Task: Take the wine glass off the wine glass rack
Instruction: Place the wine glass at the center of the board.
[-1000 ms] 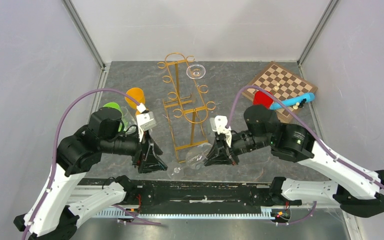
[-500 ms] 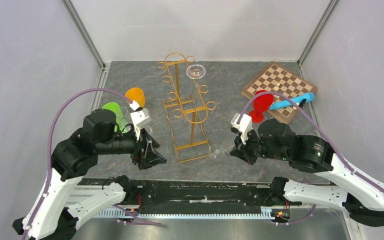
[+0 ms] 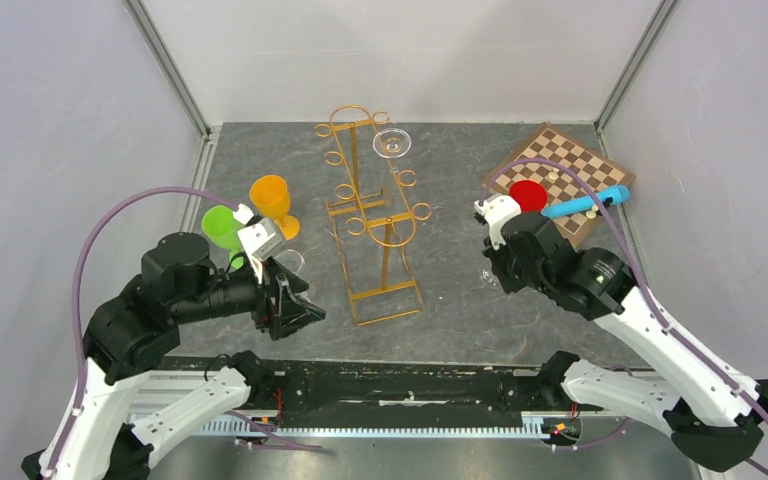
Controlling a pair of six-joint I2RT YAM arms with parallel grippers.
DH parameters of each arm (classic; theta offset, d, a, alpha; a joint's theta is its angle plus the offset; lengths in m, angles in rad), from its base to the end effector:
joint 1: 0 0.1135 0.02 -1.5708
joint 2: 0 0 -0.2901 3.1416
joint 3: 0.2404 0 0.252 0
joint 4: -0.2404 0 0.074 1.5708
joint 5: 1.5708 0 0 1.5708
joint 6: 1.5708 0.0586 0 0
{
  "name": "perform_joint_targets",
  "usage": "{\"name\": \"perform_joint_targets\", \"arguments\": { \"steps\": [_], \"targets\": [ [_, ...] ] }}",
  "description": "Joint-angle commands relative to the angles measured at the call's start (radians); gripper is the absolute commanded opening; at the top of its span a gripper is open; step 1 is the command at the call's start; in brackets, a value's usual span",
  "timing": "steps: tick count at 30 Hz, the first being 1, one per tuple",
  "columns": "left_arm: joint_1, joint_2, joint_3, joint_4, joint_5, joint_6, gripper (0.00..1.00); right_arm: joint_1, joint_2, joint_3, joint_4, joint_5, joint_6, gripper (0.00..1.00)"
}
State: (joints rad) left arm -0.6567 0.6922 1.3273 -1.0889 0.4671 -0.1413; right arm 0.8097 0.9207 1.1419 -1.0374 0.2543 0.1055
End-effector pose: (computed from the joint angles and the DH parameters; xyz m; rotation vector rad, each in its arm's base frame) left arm 0.0406 -0.0646 0.4368 0.8324 1.9402 -0.9647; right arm 0.1207 0.1054 0.3614 -0.7001 2.2515 0.1422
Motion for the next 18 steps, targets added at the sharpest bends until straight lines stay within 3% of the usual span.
{"name": "perform_joint_targets", "arguments": {
  "steps": [1,12,18],
  "targets": [
    [0.003,-0.021,-0.013,0.06,-0.019,-0.058,0.73,-0.111,0.032,-0.008,0.09,-0.061,-0.074,0.0],
    [0.002,-0.03,-0.036,0.105,0.013,-0.076,0.73,-0.428,0.122,-0.01,0.161,-0.233,-0.164,0.0],
    [0.003,-0.038,-0.045,0.119,0.032,-0.073,0.73,-0.53,0.141,-0.053,0.197,-0.296,-0.174,0.0]
  ]
}}
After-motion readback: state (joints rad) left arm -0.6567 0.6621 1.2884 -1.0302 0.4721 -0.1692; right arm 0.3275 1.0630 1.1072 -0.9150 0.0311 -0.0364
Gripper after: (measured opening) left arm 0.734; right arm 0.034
